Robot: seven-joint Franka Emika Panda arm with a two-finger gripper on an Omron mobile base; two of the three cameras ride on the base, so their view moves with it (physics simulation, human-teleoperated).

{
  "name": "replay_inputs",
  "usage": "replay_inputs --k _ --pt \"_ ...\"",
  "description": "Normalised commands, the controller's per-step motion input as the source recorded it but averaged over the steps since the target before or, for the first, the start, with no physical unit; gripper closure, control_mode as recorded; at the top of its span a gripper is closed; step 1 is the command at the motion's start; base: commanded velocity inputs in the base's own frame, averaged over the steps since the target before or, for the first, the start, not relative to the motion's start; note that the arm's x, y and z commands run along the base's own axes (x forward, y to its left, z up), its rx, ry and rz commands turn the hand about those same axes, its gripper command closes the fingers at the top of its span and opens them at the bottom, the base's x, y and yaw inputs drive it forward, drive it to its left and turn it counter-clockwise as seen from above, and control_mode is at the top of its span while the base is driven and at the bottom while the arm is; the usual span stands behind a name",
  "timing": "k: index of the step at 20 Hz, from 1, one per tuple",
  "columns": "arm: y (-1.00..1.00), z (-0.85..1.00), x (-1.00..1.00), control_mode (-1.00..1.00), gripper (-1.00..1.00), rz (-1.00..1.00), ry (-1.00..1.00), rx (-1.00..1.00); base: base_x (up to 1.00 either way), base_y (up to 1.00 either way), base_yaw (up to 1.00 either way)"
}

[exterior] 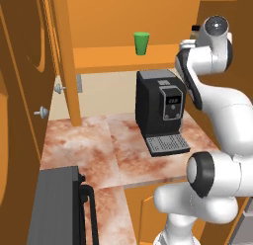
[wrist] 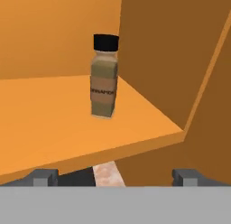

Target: Take the cinnamon bottle from the cabinet and place it on the dining table, next to the plate with the cupcake. Then take the chocolate from the dining counter and place it on the cupcake plate.

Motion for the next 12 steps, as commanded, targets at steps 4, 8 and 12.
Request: replay_inputs --k 4,8,12 --pt "-0.04 -0.16 0.37 -1.0 -1.0 -0.08 -0.08 0.05 0.0 0.0 0.0" --pt "-0.13 -0.06 0.41 -1.0 -1.0 -0.05 0.0 0.06 0.0 0.0 0.0" --pt "-0.03 -0.04 0.32 -1.0 -1.0 0.0 0.0 0.08 0.0 0.0 0.0"
